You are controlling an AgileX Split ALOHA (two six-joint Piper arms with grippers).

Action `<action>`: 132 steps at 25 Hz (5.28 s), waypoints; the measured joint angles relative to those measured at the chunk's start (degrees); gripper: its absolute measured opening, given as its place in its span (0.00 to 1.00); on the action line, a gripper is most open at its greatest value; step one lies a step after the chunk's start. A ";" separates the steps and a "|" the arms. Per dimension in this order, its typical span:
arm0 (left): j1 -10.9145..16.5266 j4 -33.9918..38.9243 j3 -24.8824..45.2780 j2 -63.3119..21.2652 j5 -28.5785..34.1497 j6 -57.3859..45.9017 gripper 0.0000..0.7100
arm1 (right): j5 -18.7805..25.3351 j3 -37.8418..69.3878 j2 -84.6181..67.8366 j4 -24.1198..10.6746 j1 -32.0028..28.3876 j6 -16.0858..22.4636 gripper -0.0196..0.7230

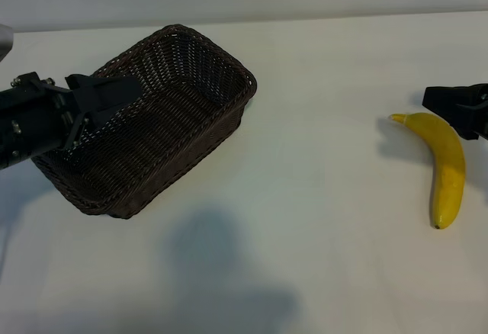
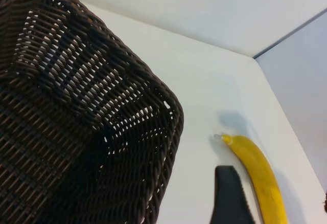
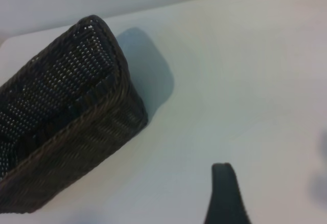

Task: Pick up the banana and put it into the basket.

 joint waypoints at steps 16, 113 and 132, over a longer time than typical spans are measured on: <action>0.00 0.00 0.00 0.00 0.00 0.00 0.67 | 0.00 0.00 0.00 0.00 0.00 0.42 0.68; 0.00 81.80 -0.05 7.78 -24.06 -86.72 0.67 | 3.56 0.00 0.00 -0.40 0.00 0.60 0.68; 0.00 80.89 -0.18 16.73 -31.58 -86.97 0.66 | 3.91 0.00 0.00 -0.40 0.00 0.60 0.68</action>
